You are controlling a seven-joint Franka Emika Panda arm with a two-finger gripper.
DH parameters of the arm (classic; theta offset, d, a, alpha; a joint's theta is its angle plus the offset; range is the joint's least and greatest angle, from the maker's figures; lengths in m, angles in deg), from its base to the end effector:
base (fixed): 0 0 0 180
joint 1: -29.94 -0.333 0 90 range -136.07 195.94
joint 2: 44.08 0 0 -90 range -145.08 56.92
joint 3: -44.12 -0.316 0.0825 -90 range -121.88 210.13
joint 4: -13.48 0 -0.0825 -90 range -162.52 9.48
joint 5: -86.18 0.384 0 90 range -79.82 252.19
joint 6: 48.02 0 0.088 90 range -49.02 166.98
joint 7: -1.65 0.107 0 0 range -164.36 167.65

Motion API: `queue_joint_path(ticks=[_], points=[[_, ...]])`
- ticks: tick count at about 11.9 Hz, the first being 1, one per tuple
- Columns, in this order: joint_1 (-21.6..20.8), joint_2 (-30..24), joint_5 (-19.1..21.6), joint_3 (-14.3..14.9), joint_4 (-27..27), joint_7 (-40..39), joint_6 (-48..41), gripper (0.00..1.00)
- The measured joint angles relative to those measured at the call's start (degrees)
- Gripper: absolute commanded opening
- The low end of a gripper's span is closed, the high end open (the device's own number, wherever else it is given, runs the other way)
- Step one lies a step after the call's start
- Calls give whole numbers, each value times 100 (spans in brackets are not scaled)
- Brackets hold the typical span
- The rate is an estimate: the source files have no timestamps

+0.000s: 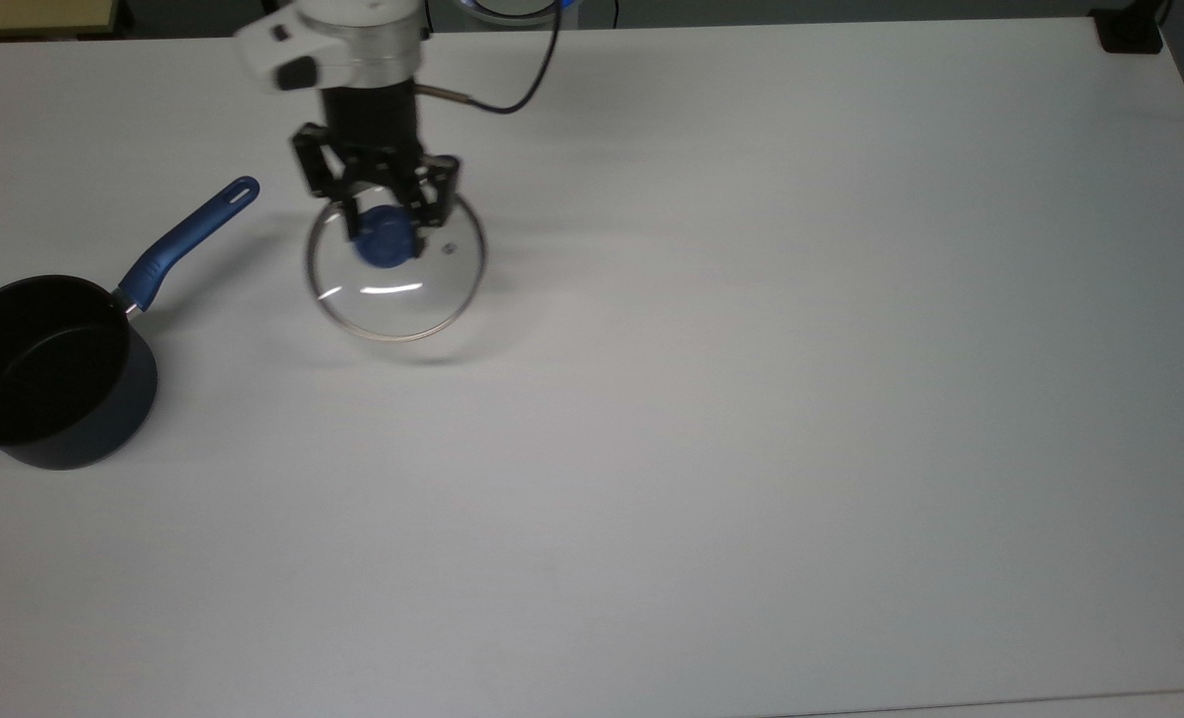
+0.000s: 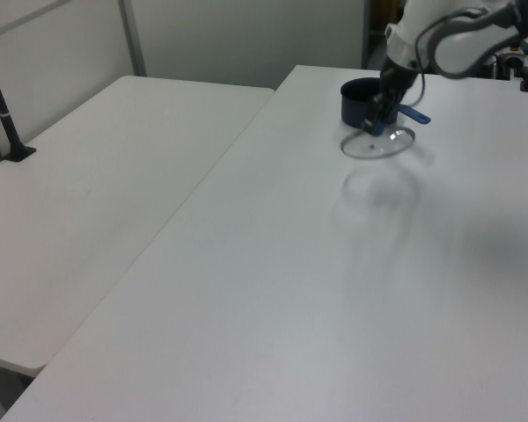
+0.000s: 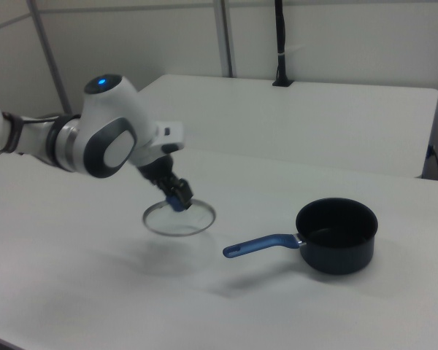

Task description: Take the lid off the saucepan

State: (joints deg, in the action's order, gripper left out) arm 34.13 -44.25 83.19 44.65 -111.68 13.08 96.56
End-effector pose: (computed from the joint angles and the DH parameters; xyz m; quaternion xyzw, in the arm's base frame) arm 0.5604 -0.0458 0.4253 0.9779 -0.1202 0.1709 0.0085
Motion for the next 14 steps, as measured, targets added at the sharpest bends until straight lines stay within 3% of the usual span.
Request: queue_joint_path(ticks=[3, 9, 10, 11, 13, 14], points=[[-437, -138, 0, -1, -650, 0, 36, 28], [-926, -65, 0, 0, -1102, 0, 58, 33], [-970, 18, 1, 0, -1101, 0, 66, 48], [-981, 40, 1, 0, -1071, 0, 66, 95], [-984, 89, 0, 0, -852, 0, -365, 100], [-984, 108, 0, 0, -443, -2, -1099, 100]])
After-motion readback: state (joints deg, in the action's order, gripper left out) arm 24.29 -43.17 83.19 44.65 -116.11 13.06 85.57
